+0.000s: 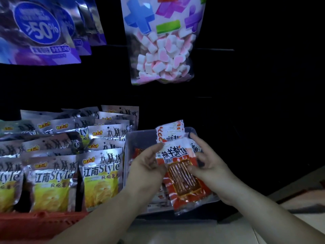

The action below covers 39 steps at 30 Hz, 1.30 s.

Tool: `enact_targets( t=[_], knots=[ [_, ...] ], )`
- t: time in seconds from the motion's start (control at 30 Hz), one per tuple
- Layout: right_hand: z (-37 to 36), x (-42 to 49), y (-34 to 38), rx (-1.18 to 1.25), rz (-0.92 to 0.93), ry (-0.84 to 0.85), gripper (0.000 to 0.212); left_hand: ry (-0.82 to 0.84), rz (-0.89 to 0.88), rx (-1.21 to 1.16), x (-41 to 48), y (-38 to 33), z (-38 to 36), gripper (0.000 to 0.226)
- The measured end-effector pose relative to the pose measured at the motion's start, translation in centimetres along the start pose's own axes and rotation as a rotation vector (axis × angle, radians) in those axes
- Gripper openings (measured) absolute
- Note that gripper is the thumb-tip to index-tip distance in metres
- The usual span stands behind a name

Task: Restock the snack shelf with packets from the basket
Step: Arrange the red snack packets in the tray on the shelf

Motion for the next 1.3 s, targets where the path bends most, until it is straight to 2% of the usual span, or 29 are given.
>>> enact_targets(
  t=[0.1, 0.17, 0.27, 0.33, 0.47, 0.53, 0.6, 0.73, 0.8, 0.83, 0.9, 1.03, 1.07, 1.13, 1.2, 1.27, 1.3],
  knots=[
    [0.2, 0.3, -0.1, 0.046, -0.028, -0.032, 0.059, 0.007, -0.008, -0.017, 0.1, -0.3, 0.1, 0.054],
    [0.8, 0.6, -0.4, 0.038, -0.026, -0.136, 0.053, 0.081, 0.017, -0.043, 0.0, 0.2, -0.4, 0.059],
    [1.8, 0.5, -0.3, -0.017, 0.004, -0.271, 0.055, 0.201, 0.047, 0.138, -0.3, 1.4, -1.4, 0.057],
    [1.7, 0.5, -0.4, 0.026, -0.008, -0.181, 0.067, 0.205, 0.065, 0.169, -0.3, 1.7, -1.6, 0.054],
    [1.0, -0.1, 0.2, 0.046, -0.061, 0.12, 0.103, 0.185, 0.049, 0.05, 0.1, 1.3, -1.4, 0.07],
    [1.1, -0.3, 0.3, 0.019, -0.057, 0.144, 0.109, 0.25, 0.038, 0.063, 0.0, 1.2, -1.8, 0.078],
    [1.3, -0.3, 0.3, -0.004, -0.045, 0.099, 0.107, 0.292, 0.047, 0.134, -0.1, 1.8, -2.1, 0.083],
    [0.7, -0.3, 0.1, 0.037, -0.016, 0.047, 0.091, 0.099, 0.004, 0.491, 0.9, 2.7, -0.5, 0.075],
    [-0.1, -0.3, 0.1, 0.004, -0.001, 0.041, 0.088, -0.043, -0.177, 0.741, 1.0, 1.3, 0.1, 0.071],
    [-0.5, -0.3, 0.1, -0.03, 0.005, 0.05, 0.087, -0.096, -0.29, 0.777, 0.7, 0.2, 0.1, 0.066],
    [-1.4, -0.4, 0.1, 0.005, 0.002, 0.099, 0.085, -0.1, -0.382, 0.677, 0.1, -1.2, -0.4, 0.053],
    [-3.0, -0.8, 0.9, 0.233, -0.064, 0.237, 0.075, 0.007, -0.204, 0.383, 0.2, 0.0, -1.2, 0.047],
    [-2.7, -0.6, 0.9, 0.2, -0.07, 0.211, 0.069, 0.005, -0.173, 0.323, 0.4, 0.4, -0.9, 0.046],
    [-1.0, 0.2, 0.9, -0.001, 0.001, 0.033, 0.061, 0.021, -0.094, 0.229, 0.7, 1.0, -0.4, 0.046],
    [1.0, 0.8, 1.4, -0.216, 0.126, -0.127, 0.068, 0.068, -0.052, 0.228, 0.6, 1.4, -0.6, 0.041],
    [1.6, 1.5, 1.5, -0.278, 0.193, -0.095, 0.077, 0.113, -0.03, 0.247, 0.5, 1.7, -1.0, 0.041],
    [1.5, 1.7, 1.4, -0.248, 0.181, -0.061, 0.074, 0.121, -0.021, 0.249, 0.6, 1.8, -1.1, 0.042]
  ],
)
Point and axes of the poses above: each hand's wrist, its own x-axis towards the middle knuckle, its own z-axis out of the back of the hand, y = z × x, the point moved 8 cm from there along x, towards the middle knuckle, and after that the axes turned 9 degrees about z, right-handed, at the moved point
